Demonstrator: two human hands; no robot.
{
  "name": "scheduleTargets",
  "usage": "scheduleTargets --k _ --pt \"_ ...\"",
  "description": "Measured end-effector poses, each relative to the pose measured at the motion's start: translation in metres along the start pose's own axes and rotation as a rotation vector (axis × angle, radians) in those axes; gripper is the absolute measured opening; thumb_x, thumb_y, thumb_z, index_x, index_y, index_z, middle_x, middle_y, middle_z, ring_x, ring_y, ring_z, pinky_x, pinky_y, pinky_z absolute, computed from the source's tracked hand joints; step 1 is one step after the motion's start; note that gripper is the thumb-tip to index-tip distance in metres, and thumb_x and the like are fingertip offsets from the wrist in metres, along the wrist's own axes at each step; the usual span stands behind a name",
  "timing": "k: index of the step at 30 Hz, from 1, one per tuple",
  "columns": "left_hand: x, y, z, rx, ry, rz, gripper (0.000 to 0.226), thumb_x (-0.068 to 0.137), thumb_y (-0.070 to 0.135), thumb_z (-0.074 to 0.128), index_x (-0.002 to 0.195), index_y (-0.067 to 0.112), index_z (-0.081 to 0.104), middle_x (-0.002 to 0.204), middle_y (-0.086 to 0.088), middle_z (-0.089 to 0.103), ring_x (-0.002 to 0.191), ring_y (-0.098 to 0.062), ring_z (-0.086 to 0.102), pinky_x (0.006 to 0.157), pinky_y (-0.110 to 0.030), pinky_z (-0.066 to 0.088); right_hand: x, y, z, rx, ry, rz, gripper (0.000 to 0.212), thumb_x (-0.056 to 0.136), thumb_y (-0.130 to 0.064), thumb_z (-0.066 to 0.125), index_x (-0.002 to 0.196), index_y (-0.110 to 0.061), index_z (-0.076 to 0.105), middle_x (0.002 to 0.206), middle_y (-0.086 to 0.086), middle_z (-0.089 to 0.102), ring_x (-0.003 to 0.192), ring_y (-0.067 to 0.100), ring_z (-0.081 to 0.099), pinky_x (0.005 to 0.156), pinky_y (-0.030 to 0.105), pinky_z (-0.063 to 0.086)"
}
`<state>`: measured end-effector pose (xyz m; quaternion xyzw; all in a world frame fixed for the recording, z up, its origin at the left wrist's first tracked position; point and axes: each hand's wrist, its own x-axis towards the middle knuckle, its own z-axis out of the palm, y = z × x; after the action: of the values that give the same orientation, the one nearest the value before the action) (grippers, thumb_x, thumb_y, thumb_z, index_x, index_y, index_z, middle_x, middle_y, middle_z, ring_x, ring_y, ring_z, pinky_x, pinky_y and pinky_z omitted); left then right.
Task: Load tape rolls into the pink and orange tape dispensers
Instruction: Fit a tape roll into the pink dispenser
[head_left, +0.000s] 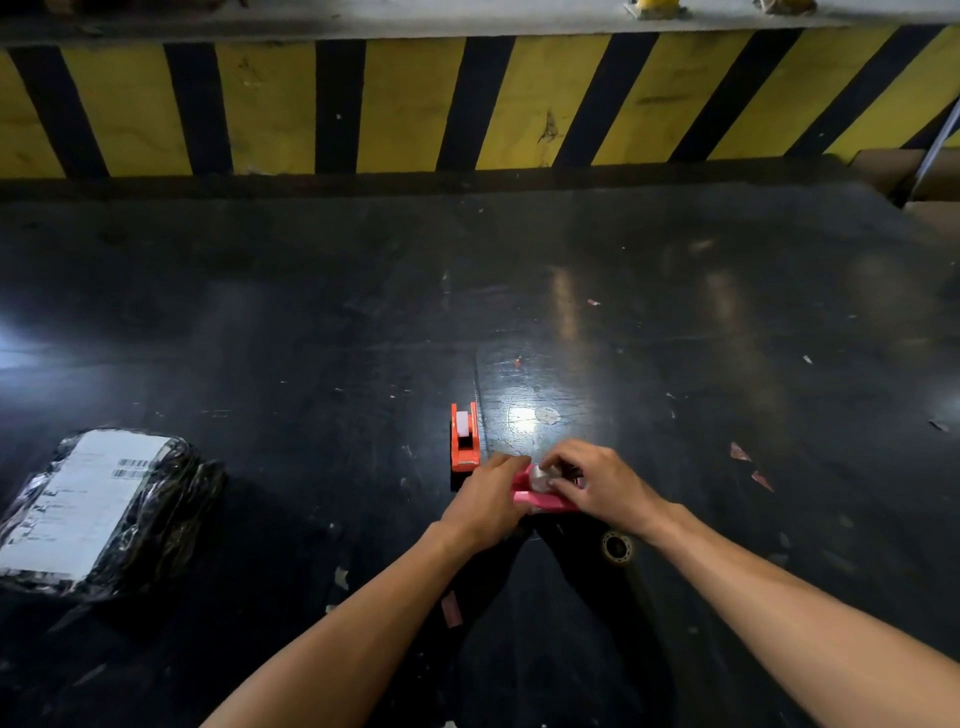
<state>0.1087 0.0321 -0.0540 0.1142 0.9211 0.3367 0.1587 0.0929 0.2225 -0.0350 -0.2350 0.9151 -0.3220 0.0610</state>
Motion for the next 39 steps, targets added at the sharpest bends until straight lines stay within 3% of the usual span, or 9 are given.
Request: scheduleTargets --k 5,10,16,23,27,29,32,35,39 --pt "-0.011 -0.008 0.001 -0.046 0.001 0.024 0.054 0.082 0.032 0.075 0.131 0.016 0.059 0.127 -0.005 0.062 0.115 -0.023 0.059 0.100 -0.035 0.047 -0.008 -0.009 0.017 -0.049 0.008 -0.060 0.018 0.077 -0.012 0.070 0.093 -0.019 0.066 0.089 -0.006 0.070 0.083 0.007 0.060 0.079 0.007 0.037" --pt "-0.018 -0.013 0.002 -0.045 0.013 0.024 0.070 0.083 0.038 0.076 0.143 0.013 0.050 0.142 -0.007 0.056 0.129 -0.022 0.052 0.110 -0.038 0.042 -0.015 -0.011 0.028 -0.031 0.059 -0.073 0.018 0.076 -0.010 0.072 0.088 -0.021 0.064 0.083 -0.006 0.069 0.081 0.005 0.055 0.080 0.005 0.034" --pt "-0.019 -0.013 0.001 -0.069 0.019 0.030 0.070 0.083 0.036 0.076 0.143 0.012 0.049 0.143 -0.008 0.055 0.131 -0.023 0.052 0.113 -0.038 0.041 -0.019 -0.004 0.033 -0.017 0.061 -0.067 0.015 0.082 -0.016 0.070 0.097 -0.018 0.069 0.091 0.000 0.072 0.085 0.018 0.066 0.079 0.031 0.054" --pt "-0.017 -0.011 0.000 -0.063 0.038 0.034 0.065 0.083 0.034 0.075 0.141 0.013 0.053 0.140 -0.009 0.059 0.129 -0.023 0.054 0.110 -0.039 0.043 -0.021 -0.007 0.037 -0.066 0.068 -0.046 0.015 0.084 -0.021 0.067 0.098 -0.020 0.068 0.095 0.001 0.073 0.087 0.021 0.067 0.078 0.038 0.054" --pt "-0.016 -0.011 -0.001 -0.100 0.061 0.051 0.044 0.082 0.030 0.072 0.125 0.026 0.061 0.117 0.002 0.070 0.104 -0.015 0.065 0.094 -0.038 0.054 -0.027 -0.008 0.030 0.034 0.021 0.052 0.037 0.081 -0.018 0.067 0.117 -0.016 0.059 0.116 0.002 0.067 0.108 0.018 0.061 0.096 0.029 0.048" --pt "-0.016 -0.009 0.000 -0.084 0.070 0.063 0.035 0.083 0.030 0.072 0.117 0.026 0.063 0.111 0.004 0.071 0.099 -0.013 0.065 0.091 -0.037 0.055 -0.033 -0.009 0.029 0.037 0.119 0.109 0.038 0.083 -0.022 0.065 0.119 -0.015 0.059 0.128 0.003 0.061 0.123 0.017 0.053 0.106 0.024 0.036" --pt "-0.015 -0.007 -0.001 -0.064 0.095 0.062 0.024 0.086 0.028 0.070 0.109 0.022 0.067 0.110 0.001 0.071 0.098 -0.014 0.064 0.090 -0.038 0.054 -0.033 -0.008 0.031 -0.061 0.242 0.274 0.023 0.086 -0.023 0.061 0.106 -0.016 0.068 0.134 0.006 0.056 0.130 0.021 0.044 0.108 0.029 0.029" --pt "-0.014 -0.006 0.001 -0.060 0.111 0.066 0.018 0.086 0.026 0.070 0.104 0.022 0.070 0.109 0.001 0.073 0.098 -0.015 0.064 0.090 -0.038 0.054 -0.029 -0.013 0.038 -0.095 0.141 0.412 0.026 0.090 -0.032 0.056 0.099 -0.014 0.073 0.140 0.008 0.051 0.134 0.022 0.039 0.110 0.034 0.028" --pt "-0.015 -0.005 0.002 -0.056 0.141 0.056 0.014 0.088 0.025 0.067 0.101 0.023 0.071 0.106 0.001 0.073 0.095 -0.015 0.065 0.086 -0.038 0.055 -0.026 -0.027 0.043 0.020 0.191 0.525 0.028 0.088 -0.038 0.060 0.095 -0.015 0.074 0.130 0.005 0.058 0.125 0.021 0.048 0.102 0.031 0.037"
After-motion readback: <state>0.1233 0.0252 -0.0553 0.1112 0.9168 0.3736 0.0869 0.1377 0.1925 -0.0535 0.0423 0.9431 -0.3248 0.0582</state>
